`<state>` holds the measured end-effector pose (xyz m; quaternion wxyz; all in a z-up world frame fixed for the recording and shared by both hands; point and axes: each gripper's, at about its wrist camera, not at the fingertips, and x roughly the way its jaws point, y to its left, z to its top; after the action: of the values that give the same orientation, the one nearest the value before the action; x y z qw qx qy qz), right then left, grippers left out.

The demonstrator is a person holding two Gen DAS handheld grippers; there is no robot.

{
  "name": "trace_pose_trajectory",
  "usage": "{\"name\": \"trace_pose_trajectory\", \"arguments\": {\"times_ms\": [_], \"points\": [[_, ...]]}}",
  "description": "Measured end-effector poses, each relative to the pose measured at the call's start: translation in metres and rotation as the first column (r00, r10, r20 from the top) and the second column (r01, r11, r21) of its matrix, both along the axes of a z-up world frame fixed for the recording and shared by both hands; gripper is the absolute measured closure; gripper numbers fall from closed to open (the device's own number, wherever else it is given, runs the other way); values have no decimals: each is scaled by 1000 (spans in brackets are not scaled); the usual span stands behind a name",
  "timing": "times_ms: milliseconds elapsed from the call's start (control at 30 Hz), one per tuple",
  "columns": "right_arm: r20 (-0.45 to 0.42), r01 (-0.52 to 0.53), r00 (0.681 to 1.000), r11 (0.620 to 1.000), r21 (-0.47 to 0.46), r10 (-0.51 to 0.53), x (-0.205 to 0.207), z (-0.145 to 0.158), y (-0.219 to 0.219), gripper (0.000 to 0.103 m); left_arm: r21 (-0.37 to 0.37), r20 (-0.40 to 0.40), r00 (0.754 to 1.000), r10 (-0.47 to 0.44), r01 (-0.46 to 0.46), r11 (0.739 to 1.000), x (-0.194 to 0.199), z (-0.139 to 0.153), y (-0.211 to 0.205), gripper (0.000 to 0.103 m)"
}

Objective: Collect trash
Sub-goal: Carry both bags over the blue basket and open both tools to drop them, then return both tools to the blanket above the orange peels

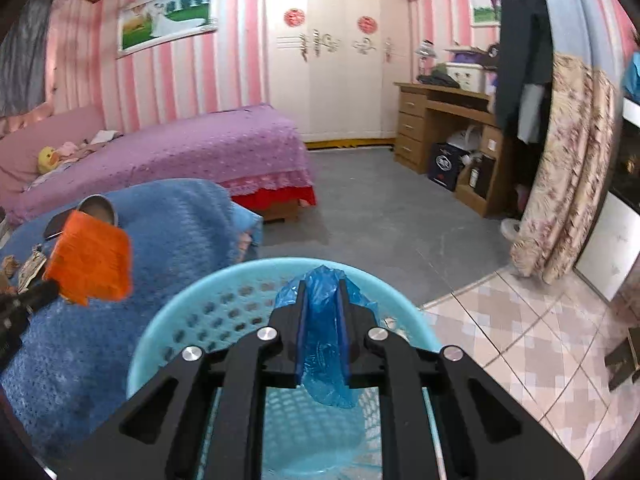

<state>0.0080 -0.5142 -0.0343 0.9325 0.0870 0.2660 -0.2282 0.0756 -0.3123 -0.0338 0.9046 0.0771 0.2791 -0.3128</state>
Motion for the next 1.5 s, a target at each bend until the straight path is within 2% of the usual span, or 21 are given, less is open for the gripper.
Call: {"name": "trace_pose_trajectory", "arguments": {"times_ms": [267,333,367,400,500,600,800,833,867,933,1033,1133,1267,1500], "points": [[8,31,999,999,25,-31,-6,-6,-21,90,47,-44,993,-111,113,992,-7,-24,-70,102],[8,36,999,999,31,-36,-7,-7,-23,90,75,-64,991,-118,123,990,-4,-30,-78,86],[6,38,999,999,31,-38,-8,-8,-23,90,88,-63,992,-109,115,990,-2,-32,-78,63],[5,41,999,999,32,-41,-9,-8,-24,90,92,-53,994,-96,101,991,0,-33,-76,46],[4,45,999,998,38,-46,-12,-10,-26,90,77,-24,998,-61,62,995,7,-29,-62,28],[-4,41,999,998,38,-40,-8,-12,-24,90,75,29,1000,-1,-1,997,14,-20,-46,16],[-13,36,999,999,33,-36,-2,-14,-20,88,52,59,996,74,-77,996,24,-1,-11,8],[-12,41,999,999,32,-40,-1,-14,-18,81,52,66,994,85,-89,995,24,2,-5,7],[-13,48,999,998,27,-47,0,-13,-17,58,50,73,993,95,-98,994,23,5,1,7],[-5,61,998,998,8,-61,2,-11,-13,28,50,85,990,110,-114,992,22,9,11,6],[-8,69,998,998,-11,-69,5,-9,-3,26,49,98,985,143,-148,988,24,17,32,6],[0,83,997,996,-18,-83,5,-6,7,12,48,103,978,181,-187,981,29,25,60,5],[47,105,993,994,-21,-104,2,10,26,5,57,127,963,237,-246,968,31,32,99,5],[71,48,996,999,-24,-46,19,27,79,5,40,91,927,364,-368,929,39,35,185,5]]}}
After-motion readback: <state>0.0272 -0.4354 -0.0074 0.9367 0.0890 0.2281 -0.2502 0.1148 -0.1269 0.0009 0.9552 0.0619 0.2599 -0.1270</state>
